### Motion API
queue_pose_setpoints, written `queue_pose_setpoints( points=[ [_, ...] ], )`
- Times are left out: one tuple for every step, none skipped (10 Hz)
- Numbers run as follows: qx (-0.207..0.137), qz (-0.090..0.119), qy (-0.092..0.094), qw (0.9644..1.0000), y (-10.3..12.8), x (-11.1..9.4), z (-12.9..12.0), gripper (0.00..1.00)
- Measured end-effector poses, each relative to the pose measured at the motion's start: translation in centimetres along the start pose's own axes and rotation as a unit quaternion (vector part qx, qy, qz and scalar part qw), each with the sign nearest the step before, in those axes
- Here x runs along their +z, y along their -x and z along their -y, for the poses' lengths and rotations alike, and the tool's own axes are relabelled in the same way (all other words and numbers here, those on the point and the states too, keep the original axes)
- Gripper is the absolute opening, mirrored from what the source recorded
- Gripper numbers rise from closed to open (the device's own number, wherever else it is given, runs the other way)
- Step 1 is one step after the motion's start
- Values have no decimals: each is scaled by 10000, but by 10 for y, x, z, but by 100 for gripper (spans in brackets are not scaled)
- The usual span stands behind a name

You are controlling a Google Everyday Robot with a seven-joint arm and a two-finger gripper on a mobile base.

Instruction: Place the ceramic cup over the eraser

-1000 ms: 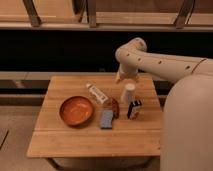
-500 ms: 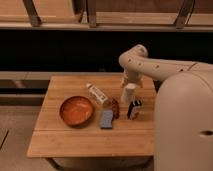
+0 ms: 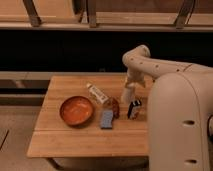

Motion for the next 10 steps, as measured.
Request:
queue_pose_setpoints(
  points=[
    [37,-18,55,10000,1,3,-2,65],
    [77,-51,122,9999,1,6,-5,65],
    [109,-108,193,9997,-1,11,-9,65],
    [144,-182,279,9993,-5,16,-14,65],
    [185,-282,368,9988,-10,24,-18,65],
    [220,-356,430,9982,-13,29,-21,65],
    [253,-443,462,9976,-18,35,-22,65],
    [280,-510,475,9972,-20,41,-22,64],
    [309,-515,451,9972,-20,47,-18,57],
    [308,-424,442,9976,-14,49,-15,47]
  ],
)
